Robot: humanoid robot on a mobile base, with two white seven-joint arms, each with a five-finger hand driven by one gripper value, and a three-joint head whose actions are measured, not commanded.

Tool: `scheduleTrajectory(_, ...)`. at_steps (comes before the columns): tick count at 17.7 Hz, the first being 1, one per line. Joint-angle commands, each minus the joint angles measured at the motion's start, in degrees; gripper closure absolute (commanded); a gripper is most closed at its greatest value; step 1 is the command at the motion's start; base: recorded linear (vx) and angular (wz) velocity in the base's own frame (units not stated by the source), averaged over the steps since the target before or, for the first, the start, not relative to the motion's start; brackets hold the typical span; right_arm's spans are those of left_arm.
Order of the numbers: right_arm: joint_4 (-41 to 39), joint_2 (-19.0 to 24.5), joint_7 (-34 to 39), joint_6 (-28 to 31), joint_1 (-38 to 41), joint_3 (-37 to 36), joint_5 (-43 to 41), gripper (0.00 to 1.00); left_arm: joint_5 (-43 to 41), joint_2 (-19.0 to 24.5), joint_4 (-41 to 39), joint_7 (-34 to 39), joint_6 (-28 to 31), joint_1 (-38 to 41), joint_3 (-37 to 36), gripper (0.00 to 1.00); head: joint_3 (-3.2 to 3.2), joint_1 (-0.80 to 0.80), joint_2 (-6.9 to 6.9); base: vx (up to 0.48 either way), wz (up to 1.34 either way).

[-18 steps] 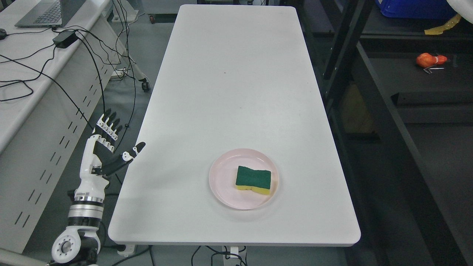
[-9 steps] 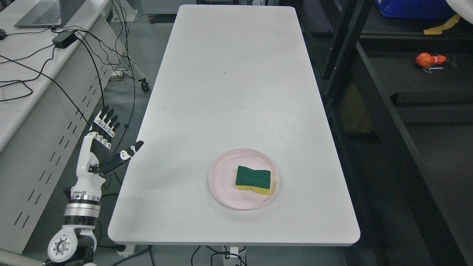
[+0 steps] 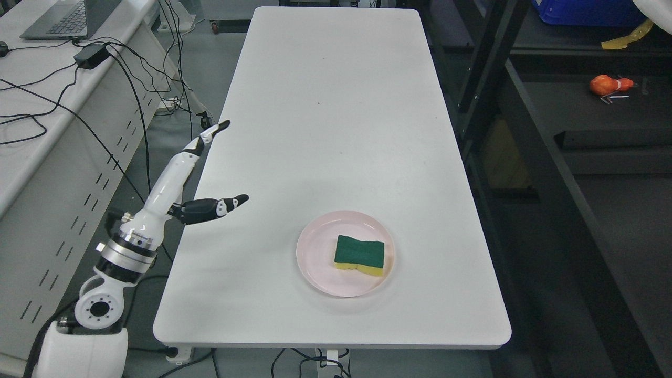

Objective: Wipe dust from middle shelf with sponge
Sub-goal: 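Raise the left hand and reach toward the sponge on the pink plate, then lower the left hand onto the green-yellow sponge and close fingers around it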

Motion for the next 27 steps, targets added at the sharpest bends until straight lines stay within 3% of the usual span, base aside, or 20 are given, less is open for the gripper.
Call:
scheduleTrajectory(1, -1.0, -1.0, 0.07, 0.04, 0.01, -0.02, 0.0, 0.0, -24.31, 6.16, 3.28, -3.01, -4.78, -9.96, -21.54, 0.03, 0.0, 0.0, 0.0, 0.0, 0.0)
scheduleTrajectory(4, -1.0, -1.0, 0.07, 0.04, 0.01, -0.02, 0.0, 0.0, -29.93, 6.24, 2.58, -3.97, -5.57, -15.41, -33.93, 0.05, 0.0, 0.0, 0.0, 0.0, 0.0)
scheduleTrajectory(12, -1.0, -1.0, 0.07, 0.04, 0.01, -0.02, 0.0, 0.0, -36.02, 2.03, 0.74, -14.08, -9.35, -19.91, -45.38, 0.1, 0.0, 0.0, 0.0, 0.0, 0.0)
scheduleTrajectory(20, -1.0, -1.0, 0.07, 0.04, 0.01, -0.02, 0.0, 0.0, -40.76, 0.7, 1.96, -14.61, -8.83, -19.91, -42.59, 0.12, 0.0, 0.0, 0.0, 0.0, 0.0)
scheduleTrajectory(27, -1.0, -1.0, 0.07, 0.04, 0.01, -0.02, 0.0, 0.0, -40.68, 0.79, 1.88, -14.79, -6.54, -17.98, -36.26, 0.36, 0.0, 0.0, 0.0, 0.0, 0.0)
